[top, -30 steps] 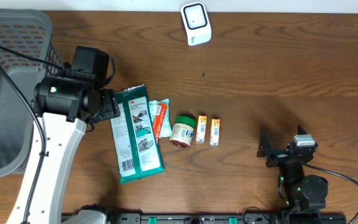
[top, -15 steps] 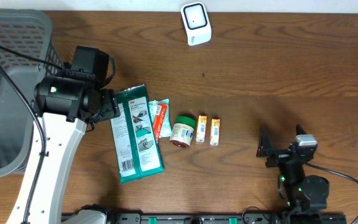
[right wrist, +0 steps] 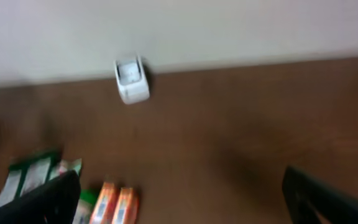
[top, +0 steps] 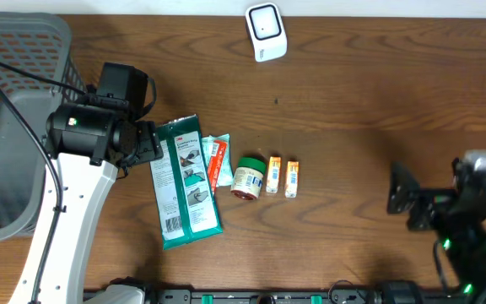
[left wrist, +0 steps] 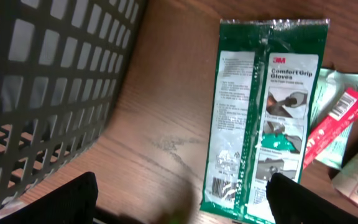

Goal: Scan the item barcode
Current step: 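Move the right gripper from rest toward the two orange tissue packs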

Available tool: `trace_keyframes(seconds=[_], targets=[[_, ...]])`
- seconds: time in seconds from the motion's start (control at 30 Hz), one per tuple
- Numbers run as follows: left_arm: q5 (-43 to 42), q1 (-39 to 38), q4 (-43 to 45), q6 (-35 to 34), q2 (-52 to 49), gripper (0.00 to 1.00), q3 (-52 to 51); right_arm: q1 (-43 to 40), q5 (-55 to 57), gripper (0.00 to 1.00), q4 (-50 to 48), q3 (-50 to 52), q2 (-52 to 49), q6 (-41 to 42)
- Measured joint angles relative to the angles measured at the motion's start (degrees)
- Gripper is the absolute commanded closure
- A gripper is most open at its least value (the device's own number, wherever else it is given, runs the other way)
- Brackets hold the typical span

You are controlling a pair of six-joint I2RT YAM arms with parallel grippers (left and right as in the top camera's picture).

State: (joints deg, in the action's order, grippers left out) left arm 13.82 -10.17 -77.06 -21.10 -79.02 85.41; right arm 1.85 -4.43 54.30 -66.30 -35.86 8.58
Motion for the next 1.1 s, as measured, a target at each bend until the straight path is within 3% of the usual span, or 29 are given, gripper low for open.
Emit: trace_keyframes(seconds=[0.07,0.2,0.27,0.33,0.37,0.4,0.53,0.73,0.77,0.8,0.83,1.0,1.1], targets=[[0.04,0.0,-0.09,0.0,0.0,0.13,0.0,0.0,-1.4,0.01,5.9,-7.37,-7.76,0.22],[0.07,-0.02,-0.07,0.0,0.0,0.12,0.0,0.0,-9.33,0.02,7.34,-12.35,-17.94,0.44],[0.07,0.0,-0.04,0.0,0.0,0.13,0.0,0.0,-15.54,0.36,7.61,-12.46,-21.86,0.9],[0.07,0.0,-0.09,0.0,0.0,0.13,0.0,0.55,-20.41,0.61,7.67,-12.44,-25.59,2.14],[0.07,0.0,-0.07,0.0,0.0,0.13,0.0,0.87,-21.79,0.68,7.67,-12.44,-26.97,2.86],[0.07,0.0,-0.07,0.0,0.0,0.13,0.0,1.49,-22.75,0.68,7.67,-12.44,-28.59,3.8],[0.07,0.0,-0.04,0.0,0.0,0.13,0.0,6.56,-22.45,0.63,7.87,-11.52,-34.42,8.15],[0.07,0.0,-0.07,0.0,0.0,0.13,0.0,18.21,-15.78,0.45,7.3,-7.04,-43.32,14.05],[0.07,0.0,-0.07,0.0,0.0,0.13,0.0,19.63,-14.97,0.34,6.71,-6.43,-44.81,14.73],[0.07,0.0,-0.04,0.0,0.0,0.13,0.0,21.11,-14.12,0.11,5.53,-5.77,-46.58,15.91],[0.07,0.0,-0.07,0.0,0.0,0.12,0.0,22.51,-13.57,0.01,4.15,-5.33,-48.43,17.42],[0.07,0.0,-0.04,0.0,0.0,0.13,0.0,27.32,-13.6,0.01,-3.26,-5.11,-55.58,22.1],[0.07,0.0,-0.04,0.0,0.0,0.13,0.0,29.92,-14.93,0.07,-7.58,-5.09,-59.23,24.28]])
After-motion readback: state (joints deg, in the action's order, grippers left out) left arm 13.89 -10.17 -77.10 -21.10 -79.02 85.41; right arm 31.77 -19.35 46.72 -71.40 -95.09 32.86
